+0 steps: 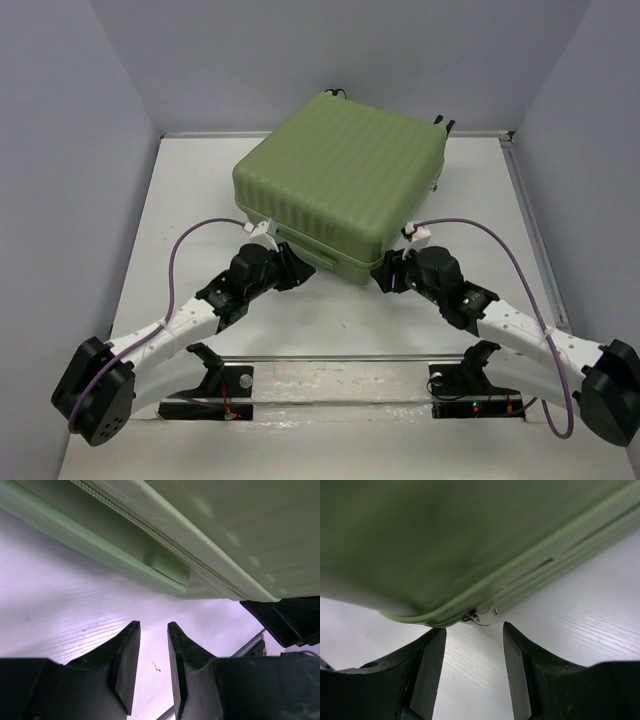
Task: Pack the luggage
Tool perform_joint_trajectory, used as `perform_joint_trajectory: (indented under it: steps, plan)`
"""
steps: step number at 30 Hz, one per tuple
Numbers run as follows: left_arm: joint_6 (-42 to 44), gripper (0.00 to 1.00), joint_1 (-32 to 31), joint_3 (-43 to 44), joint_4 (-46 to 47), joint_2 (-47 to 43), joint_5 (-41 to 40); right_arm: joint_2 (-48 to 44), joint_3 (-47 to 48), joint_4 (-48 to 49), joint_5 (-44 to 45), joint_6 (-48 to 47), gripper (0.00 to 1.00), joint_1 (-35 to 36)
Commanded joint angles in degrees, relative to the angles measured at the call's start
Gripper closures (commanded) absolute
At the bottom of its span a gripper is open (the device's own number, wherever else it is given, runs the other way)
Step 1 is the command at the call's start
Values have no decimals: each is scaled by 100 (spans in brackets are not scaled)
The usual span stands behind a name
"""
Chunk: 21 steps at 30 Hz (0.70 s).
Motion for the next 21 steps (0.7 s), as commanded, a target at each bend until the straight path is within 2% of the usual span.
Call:
perform_joint_trajectory:
  steps: [1,10,11,12,16,21]
  plan:
    - [138,62,3,200,586,90,307,88,-3,959,-846,-664,46,-25]
    - [164,63,-129,481,745,415,386,484,-135,1654,-661,-787,67,-25]
    - [164,63,-173,508,762,494,378,501,-152,1759,-487,-770,71,-25]
    - [164,63,-191,569,771,538,369,510,-196,1804,-477,-770,79,-25]
    - [147,64,-261,727,885,723,369,475,-319,2024,-424,-735,93,-25]
    - [103,64,-367,982,1069,1065,456,186,-469,2051,-407,-550,93,-25]
